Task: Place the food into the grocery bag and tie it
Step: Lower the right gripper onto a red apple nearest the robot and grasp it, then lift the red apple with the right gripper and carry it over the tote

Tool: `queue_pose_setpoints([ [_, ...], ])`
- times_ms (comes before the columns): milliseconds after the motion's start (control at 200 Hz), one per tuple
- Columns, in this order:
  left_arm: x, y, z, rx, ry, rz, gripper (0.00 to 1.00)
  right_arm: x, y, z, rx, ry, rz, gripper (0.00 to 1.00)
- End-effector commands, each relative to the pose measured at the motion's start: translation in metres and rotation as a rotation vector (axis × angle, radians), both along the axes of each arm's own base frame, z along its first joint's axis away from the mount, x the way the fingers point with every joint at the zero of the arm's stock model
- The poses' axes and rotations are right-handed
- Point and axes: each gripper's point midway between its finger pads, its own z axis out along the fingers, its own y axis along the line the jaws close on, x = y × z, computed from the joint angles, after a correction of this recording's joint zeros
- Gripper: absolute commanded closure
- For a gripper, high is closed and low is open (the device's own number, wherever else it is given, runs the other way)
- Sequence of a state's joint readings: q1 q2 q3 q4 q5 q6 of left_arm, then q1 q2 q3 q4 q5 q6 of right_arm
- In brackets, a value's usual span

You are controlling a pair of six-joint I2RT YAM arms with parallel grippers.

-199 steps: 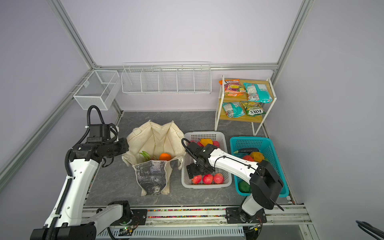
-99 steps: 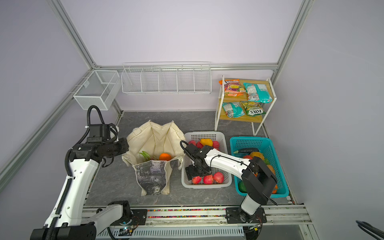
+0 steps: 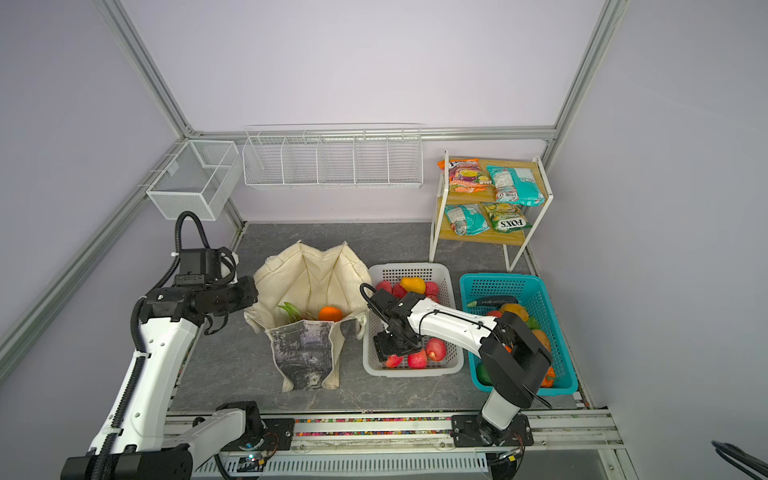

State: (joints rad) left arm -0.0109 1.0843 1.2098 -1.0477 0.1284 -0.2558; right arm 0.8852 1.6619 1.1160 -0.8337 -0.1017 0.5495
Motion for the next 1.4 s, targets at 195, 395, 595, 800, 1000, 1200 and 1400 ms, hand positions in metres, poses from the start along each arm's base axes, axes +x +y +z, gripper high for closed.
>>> queue_pose_setpoints([
  [195, -0.005, 0.003, -0.002, 0.008, 0.007, 0.004, 1.00, -0.007, -0.010, -0.013, -0.052, 0.042, -0.012, 0.21],
  [395, -0.005, 0.003, -0.002, 0.010, 0.008, 0.004, 1.00, -0.007, -0.009, -0.013, -0.055, 0.043, -0.011, 0.32],
  [595, -0.005, 0.004, -0.001, 0.013, 0.005, 0.004, 1.00, -0.005, -0.010, -0.010, -0.055, 0.036, -0.016, 0.40],
  [800, -0.005, 0.004, -0.001, 0.013, 0.006, 0.005, 1.00, -0.002, -0.013, 0.004, -0.056, 0.005, -0.019, 0.44],
  [1000, -0.004, 0.004, -0.002, 0.015, 0.007, 0.004, 1.00, 0.004, -0.024, 0.029, -0.068, -0.047, -0.032, 0.46],
  [1200, -0.003, 0.004, -0.001, 0.014, 0.005, 0.004, 1.00, 0.012, -0.045, 0.059, -0.079, -0.108, -0.063, 0.46],
  [1400, -0.002, 0.003, -0.002, 0.011, 0.005, 0.003, 1.00, 0.022, -0.070, 0.099, -0.083, -0.191, -0.099, 0.47],
])
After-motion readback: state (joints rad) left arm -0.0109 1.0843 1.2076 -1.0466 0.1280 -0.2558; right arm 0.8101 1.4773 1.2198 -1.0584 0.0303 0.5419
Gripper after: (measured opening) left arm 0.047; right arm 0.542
